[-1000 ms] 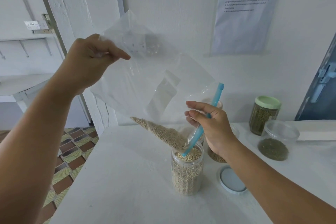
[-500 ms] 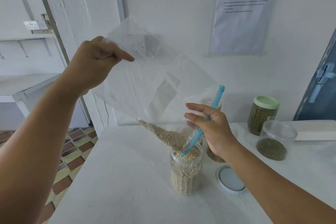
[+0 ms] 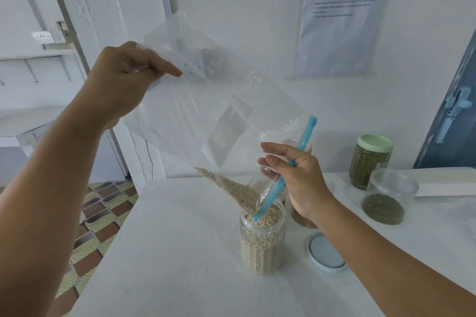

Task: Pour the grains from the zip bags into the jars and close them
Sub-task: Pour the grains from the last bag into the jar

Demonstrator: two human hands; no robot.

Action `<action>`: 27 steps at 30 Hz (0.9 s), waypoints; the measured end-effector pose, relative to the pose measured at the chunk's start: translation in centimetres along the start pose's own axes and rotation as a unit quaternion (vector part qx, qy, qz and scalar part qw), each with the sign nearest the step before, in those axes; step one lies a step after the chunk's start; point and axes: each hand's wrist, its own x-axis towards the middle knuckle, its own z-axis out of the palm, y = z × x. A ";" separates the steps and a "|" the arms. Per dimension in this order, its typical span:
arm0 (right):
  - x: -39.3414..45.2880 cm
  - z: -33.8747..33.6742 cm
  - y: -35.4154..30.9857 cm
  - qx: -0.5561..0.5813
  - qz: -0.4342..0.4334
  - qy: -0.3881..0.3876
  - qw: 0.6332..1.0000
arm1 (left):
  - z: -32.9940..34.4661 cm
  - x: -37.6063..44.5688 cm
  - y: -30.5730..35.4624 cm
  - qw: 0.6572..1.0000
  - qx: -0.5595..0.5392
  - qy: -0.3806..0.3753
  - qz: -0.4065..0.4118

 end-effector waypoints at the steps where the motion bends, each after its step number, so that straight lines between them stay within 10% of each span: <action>1: -0.1 0.0 0.1 -0.004 0.001 0.000 1.000 | 0.2 -0.1 -0.1 1.000 0.000 -0.006 -0.002; 27: -0.8 0.1 0.1 -0.066 -0.017 -0.014 0.998 | 0.2 -0.5 -2.2 0.976 0.192 -0.094 0.049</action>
